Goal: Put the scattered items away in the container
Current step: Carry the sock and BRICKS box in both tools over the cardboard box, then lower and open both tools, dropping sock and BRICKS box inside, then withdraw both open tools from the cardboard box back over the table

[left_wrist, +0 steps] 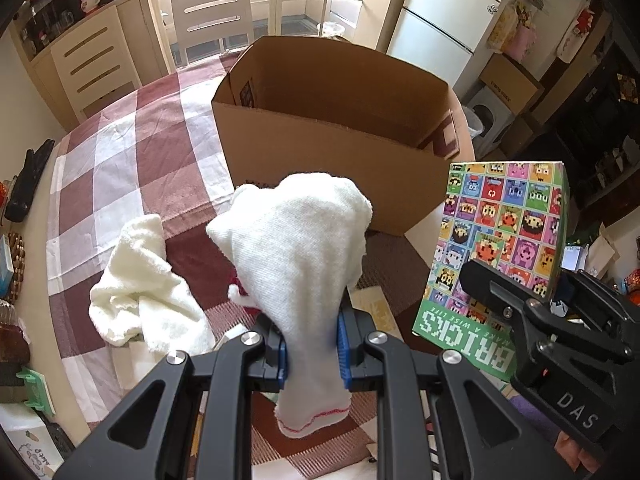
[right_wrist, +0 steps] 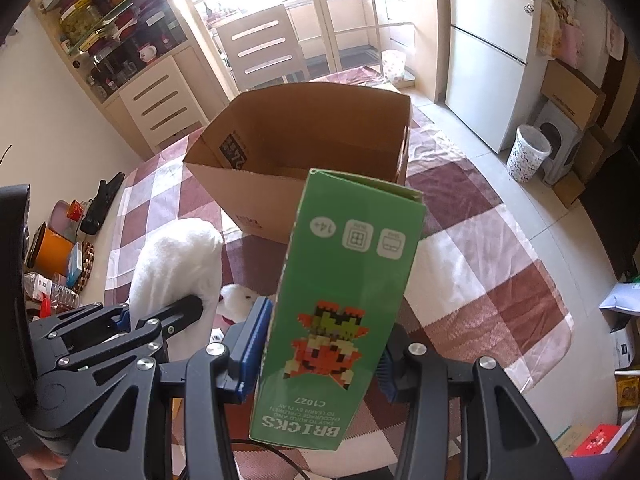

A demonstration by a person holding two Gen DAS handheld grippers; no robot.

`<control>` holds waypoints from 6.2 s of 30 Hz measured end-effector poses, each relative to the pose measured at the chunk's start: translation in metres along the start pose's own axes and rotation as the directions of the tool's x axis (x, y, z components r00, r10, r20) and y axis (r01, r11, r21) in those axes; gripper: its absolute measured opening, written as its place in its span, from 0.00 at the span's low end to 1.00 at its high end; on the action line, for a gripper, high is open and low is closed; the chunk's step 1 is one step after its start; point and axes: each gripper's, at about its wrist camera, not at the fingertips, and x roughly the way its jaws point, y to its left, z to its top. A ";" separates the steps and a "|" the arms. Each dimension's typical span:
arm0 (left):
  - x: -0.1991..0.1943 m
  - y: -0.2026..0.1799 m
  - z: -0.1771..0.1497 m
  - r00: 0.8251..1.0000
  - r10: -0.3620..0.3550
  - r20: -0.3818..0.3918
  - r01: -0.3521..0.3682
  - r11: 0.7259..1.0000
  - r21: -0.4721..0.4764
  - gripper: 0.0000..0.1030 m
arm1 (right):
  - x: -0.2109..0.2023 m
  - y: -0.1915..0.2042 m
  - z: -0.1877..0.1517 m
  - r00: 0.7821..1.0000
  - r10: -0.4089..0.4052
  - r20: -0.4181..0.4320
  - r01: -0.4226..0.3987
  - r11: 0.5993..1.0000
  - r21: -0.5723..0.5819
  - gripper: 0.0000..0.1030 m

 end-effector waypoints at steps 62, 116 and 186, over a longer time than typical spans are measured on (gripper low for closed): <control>0.132 0.016 0.173 0.990 -0.044 -0.132 0.045 0.999 0.004 0.19 | 0.127 -0.010 0.143 0.987 -0.122 -0.108 0.109 0.987 -0.120 0.46; 0.082 0.022 0.171 0.999 -0.021 -0.048 0.021 1.000 0.000 0.64 | 0.079 0.002 0.153 0.995 -0.063 -0.074 0.053 0.989 -0.138 0.50; -0.079 0.056 -0.068 0.997 0.064 0.044 -0.054 0.979 -0.194 0.66 | -0.067 0.055 -0.011 0.992 0.120 -0.050 -0.129 0.953 -0.276 0.50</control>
